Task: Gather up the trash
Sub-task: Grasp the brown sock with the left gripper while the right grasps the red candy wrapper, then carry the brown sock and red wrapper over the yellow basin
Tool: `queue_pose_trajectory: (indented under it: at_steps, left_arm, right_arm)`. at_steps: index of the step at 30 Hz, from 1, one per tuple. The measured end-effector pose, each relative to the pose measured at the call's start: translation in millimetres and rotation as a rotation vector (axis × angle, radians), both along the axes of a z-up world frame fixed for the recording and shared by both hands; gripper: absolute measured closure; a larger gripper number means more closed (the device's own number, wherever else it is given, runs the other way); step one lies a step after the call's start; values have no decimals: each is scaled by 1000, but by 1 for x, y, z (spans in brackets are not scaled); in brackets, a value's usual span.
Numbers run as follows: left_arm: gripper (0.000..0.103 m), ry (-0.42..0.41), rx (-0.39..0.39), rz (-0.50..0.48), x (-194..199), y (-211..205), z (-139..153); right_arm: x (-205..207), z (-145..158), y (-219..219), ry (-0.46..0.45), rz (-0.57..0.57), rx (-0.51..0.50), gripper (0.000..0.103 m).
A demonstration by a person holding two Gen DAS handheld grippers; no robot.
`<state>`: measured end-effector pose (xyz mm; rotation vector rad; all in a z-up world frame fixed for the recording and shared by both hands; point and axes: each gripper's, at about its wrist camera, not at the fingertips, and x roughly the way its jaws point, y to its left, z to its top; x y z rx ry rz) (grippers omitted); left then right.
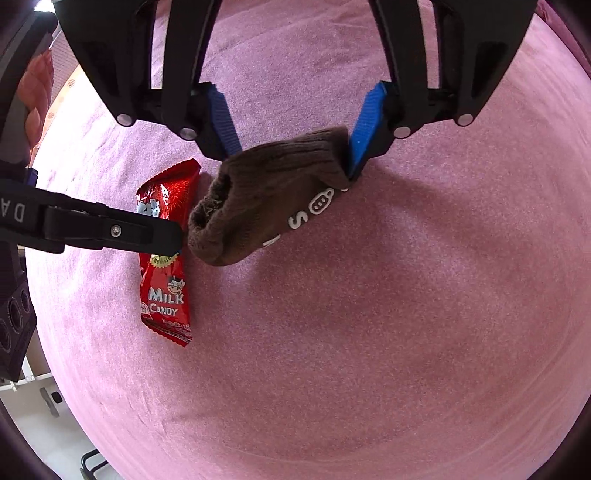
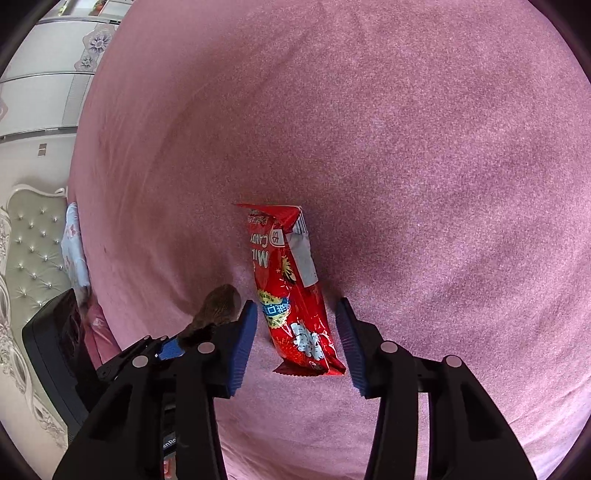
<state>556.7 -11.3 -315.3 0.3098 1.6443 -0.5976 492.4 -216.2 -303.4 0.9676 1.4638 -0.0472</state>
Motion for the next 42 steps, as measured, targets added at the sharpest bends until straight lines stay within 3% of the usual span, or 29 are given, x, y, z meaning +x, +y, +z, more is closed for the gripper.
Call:
queue_pose_trajectory:
  at_steps: [3, 8, 15, 25, 35, 42]
  left_arm:
    - [77, -14, 17, 21, 6, 12, 2]
    - [88, -43, 12, 40, 5, 22, 12]
    - [89, -21, -48, 33, -33, 26, 28]
    - [89, 33, -129, 11, -127, 16, 59]
    - [89, 97, -179, -38, -198, -23, 78]
    - [89, 117, -196, -99, -283, -70, 85]
  right_arm:
    - [-7, -2, -6, -3, -24, 14, 74]
    - [-33, 1, -21, -23, -37, 44, 76]
    - [-79, 18, -28, -42, -44, 51, 76]
    - [-192, 64, -53, -82, -103, 24, 76]
    - [-326, 90, -82, -86, -229, -2, 76]
    - [-394, 102, -98, -109, -324, 1, 76]
